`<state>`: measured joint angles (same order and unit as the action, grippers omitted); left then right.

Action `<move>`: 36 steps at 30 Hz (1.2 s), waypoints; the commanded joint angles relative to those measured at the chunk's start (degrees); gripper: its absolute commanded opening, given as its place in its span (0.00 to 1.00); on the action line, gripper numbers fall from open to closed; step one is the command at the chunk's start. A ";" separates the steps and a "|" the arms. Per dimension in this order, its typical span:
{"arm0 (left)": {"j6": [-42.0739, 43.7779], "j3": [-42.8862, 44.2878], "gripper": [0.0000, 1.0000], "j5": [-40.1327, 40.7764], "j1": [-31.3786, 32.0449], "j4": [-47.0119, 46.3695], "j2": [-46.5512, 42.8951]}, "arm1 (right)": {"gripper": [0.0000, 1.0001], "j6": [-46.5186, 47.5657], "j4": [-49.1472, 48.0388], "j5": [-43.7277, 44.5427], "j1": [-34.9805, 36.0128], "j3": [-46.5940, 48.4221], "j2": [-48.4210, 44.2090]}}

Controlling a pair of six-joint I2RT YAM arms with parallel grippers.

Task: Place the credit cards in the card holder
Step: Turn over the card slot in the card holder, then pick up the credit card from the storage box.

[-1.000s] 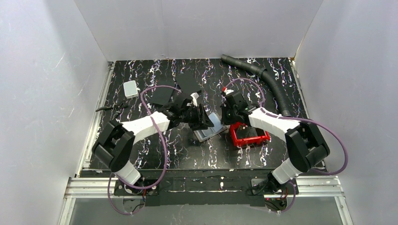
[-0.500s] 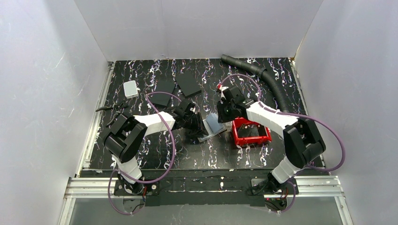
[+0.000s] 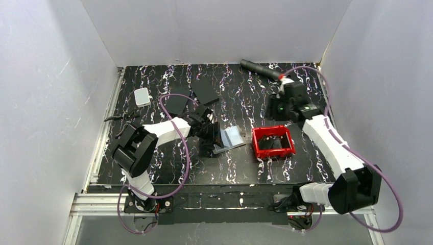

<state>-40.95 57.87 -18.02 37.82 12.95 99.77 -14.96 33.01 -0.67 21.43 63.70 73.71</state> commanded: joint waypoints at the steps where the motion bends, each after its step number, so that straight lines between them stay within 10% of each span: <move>1: 2.67 3.77 0.50 -2.20 -0.30 3.20 0.68 | 0.53 0.56 4.34 1.21 -9.55 -4.96 -4.33; 19: -4.28 16.31 0.51 -14.15 0.12 -3.16 15.34 | 0.65 -2.67 -7.10 -10.80 -18.62 -18.50 -0.64; 36: 0.49 15.07 0.59 -12.30 0.10 1.82 11.39 | 0.73 -1.65 -23.36 -15.23 -18.69 -26.15 -1.03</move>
<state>-42.59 73.28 -31.07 37.74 11.11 114.54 -16.27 17.89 -13.13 3.01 39.83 75.68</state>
